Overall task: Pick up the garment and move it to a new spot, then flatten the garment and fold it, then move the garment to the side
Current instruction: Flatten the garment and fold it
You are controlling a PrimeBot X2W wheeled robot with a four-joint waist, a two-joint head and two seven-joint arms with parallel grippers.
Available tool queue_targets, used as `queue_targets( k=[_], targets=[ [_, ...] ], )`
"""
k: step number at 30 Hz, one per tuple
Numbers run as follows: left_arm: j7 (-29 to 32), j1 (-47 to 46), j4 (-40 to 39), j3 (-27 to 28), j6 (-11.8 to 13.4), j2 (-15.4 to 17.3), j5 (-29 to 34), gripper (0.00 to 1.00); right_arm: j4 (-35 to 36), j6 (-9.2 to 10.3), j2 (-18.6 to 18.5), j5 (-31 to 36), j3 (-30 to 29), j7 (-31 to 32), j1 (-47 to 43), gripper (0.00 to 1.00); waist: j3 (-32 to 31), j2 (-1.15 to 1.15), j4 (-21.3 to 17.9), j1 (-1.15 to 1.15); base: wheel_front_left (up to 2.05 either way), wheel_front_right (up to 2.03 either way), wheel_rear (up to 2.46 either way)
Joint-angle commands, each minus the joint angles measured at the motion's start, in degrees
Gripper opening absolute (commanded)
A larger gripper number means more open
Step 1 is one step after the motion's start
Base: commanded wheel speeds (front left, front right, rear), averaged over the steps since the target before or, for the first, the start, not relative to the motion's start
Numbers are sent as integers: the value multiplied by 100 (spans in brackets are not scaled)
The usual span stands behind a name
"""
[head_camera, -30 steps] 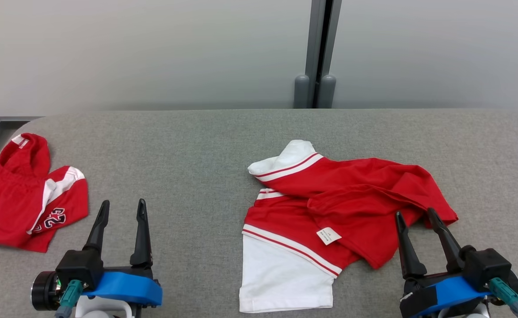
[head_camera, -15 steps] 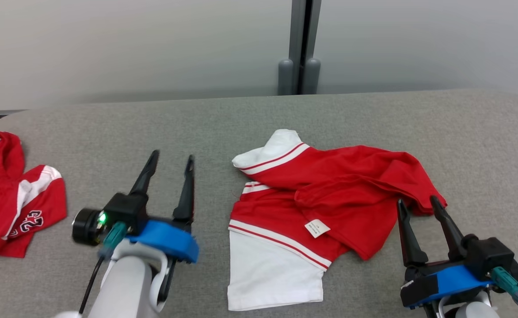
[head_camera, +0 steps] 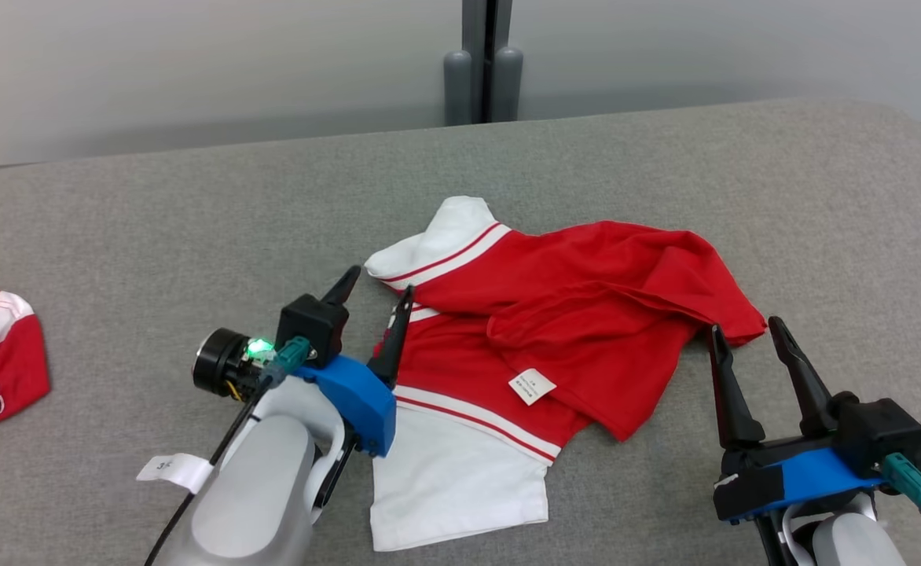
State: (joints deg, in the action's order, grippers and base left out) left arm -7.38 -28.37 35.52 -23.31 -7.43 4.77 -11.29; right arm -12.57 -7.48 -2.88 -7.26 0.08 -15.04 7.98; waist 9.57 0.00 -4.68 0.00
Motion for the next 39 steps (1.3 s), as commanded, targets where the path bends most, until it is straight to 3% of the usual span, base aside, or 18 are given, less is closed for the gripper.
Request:
queue_targets(
  k=[1, 9, 21, 23, 24, 25, 31, 39],
  targets=[
    [28, -123, 193, -163, -3, 53, -89, 100, 34, -3, -2, -37, -18, -21, 73, 100, 58, 0, -30, 0, 0, 0, 0],
    [-61, -292, 1075, -829, -4, 185, -425, 100, 34, -3, -2, -65, -53, -21, 162, 100, 225, 0, -122, 0, 0, 0, 0],
    [-42, -340, 1978, -1498, -5, 87, -1025, 98, -43, -3, -2, -72, 13, -21, 216, 100, 166, 0, -197, 0, 0, 0, 0],
    [-103, -344, 2076, -1606, -5, 56, -1135, 18, -44, -3, -2, -74, 39, -21, 207, 100, 134, 0, -211, 0, 0, 0, 0],
    [-141, -348, 2096, -1632, -5, 33, -1214, 4, -38, -3, -2, -72, 37, -21, 197, 100, 121, 0, -210, 0, 0, 0, 0],
    [-177, -361, 2126, -1685, -5, 21, -1275, 0, -35, -3, -2, -68, 34, -21, 184, 100, 109, 0, -207, 0, 0, 0, 0],
    [-562, -436, 2290, -1607, -4, 50, -1620, 0, -47, -3, -2, -29, -16, -21, 69, 100, 11, 0, -115, 0, 0, 0, 0],
    [-776, -82, 2277, -1181, 113, 399, -1861, 0, -136, -3, -2, -73, -55, -21, -34, 100, -146, 0, 113, 0, 0, 0, 0]
  ],
)
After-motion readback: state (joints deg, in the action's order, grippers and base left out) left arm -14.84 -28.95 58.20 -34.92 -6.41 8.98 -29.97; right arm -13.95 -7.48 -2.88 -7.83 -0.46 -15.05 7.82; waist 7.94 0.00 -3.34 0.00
